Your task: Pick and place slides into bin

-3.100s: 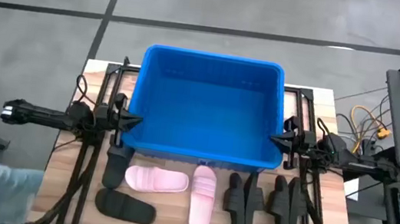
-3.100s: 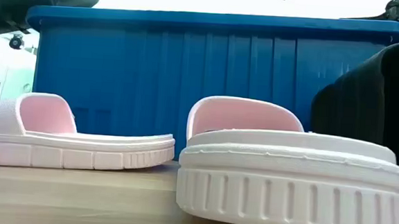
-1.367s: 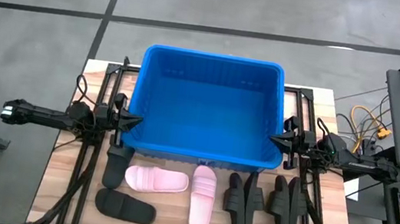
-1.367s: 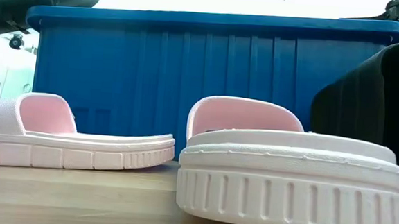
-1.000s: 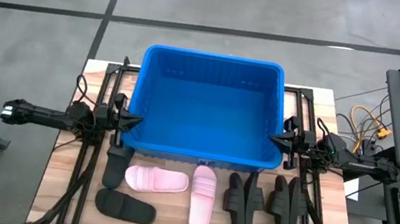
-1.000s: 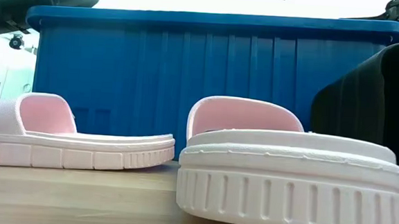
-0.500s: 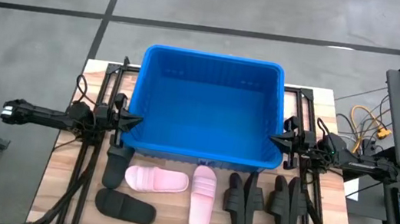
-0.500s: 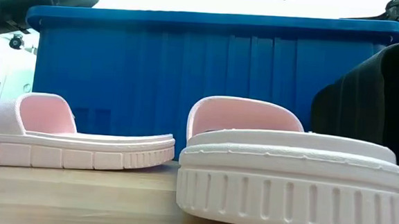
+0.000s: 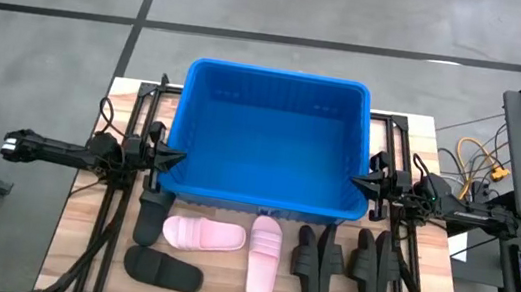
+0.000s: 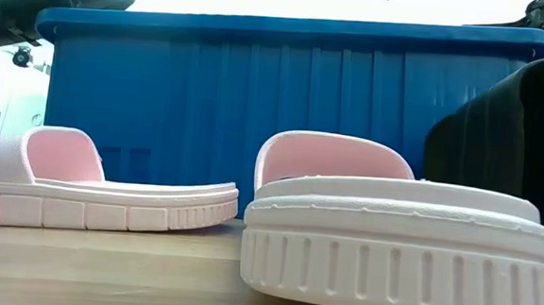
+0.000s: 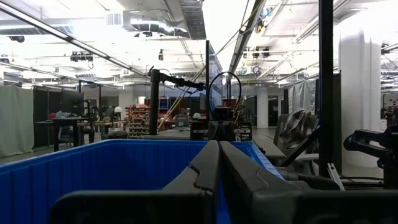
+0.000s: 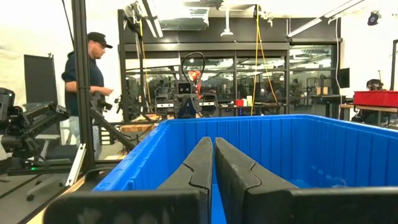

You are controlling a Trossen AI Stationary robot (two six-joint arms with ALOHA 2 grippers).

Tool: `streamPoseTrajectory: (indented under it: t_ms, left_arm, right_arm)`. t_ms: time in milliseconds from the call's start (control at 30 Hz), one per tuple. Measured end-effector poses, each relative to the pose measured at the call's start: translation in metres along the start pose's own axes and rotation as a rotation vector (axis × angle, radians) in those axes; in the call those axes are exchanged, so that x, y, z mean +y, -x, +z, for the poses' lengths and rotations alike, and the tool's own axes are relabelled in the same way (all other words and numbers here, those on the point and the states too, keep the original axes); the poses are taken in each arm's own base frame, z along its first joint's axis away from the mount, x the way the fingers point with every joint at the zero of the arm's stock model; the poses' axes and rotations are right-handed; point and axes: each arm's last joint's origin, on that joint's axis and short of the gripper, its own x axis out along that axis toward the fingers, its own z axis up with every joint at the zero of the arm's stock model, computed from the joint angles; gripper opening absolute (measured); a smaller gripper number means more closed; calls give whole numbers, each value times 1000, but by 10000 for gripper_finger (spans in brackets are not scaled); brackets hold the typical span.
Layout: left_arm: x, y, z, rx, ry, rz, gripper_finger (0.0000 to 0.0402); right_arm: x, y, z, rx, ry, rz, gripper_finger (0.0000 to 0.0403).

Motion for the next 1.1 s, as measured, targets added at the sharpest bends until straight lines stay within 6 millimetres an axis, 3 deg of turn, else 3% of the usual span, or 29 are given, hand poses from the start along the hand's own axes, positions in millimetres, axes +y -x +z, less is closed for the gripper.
streamPoseTrajectory:
  t_ms: [300,500,733,867,1100]
  left_arm:
    - [0,0,0,-1,0,0,0]
    - [0,0,2,-21,2,6,0]
    - [2,0,8,-88,14,65,0]
    - [3,1,19,-194,31,74,0]
    - [4,1,50,-424,374,9,0]
  right_arm:
    - [0,0,0,-6,-9,0,9]
    - [0,0,8,-84,-117,7,9]
    - [1,4,28,-289,-312,49,9]
    - [-2,8,39,-433,-394,-21,9]
    - [-7,13,45,-543,-406,-192,9]
